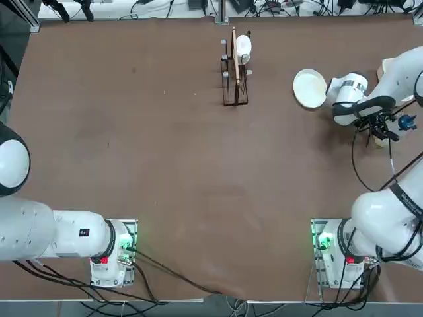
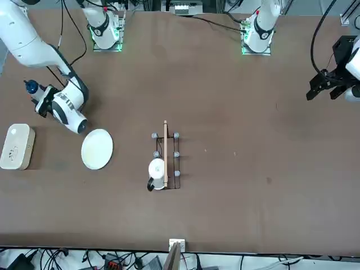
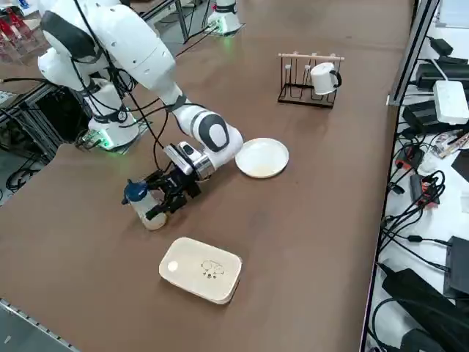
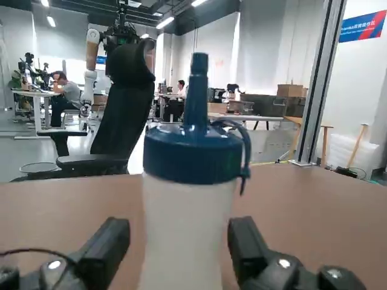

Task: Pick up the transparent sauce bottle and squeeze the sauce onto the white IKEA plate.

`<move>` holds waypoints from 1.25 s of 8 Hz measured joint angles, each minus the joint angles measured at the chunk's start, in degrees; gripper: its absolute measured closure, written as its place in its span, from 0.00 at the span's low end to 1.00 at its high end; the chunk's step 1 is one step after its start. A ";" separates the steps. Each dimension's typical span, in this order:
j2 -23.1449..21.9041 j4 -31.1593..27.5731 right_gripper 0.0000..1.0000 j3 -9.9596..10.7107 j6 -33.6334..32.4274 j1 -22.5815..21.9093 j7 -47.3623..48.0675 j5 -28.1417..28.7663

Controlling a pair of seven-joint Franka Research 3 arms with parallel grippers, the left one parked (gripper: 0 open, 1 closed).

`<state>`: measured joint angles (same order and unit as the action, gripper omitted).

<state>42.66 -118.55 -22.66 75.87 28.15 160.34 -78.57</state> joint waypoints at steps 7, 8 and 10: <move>-0.43 2.64 0.00 -7.11 -4.74 -1.45 -2.23 8.54; -0.57 6.04 0.00 -9.76 -5.91 -1.63 -3.82 9.87; -0.81 15.30 0.00 -13.57 -7.15 -3.22 -7.82 13.14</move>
<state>41.84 -103.25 -36.24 68.73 24.93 152.52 -65.43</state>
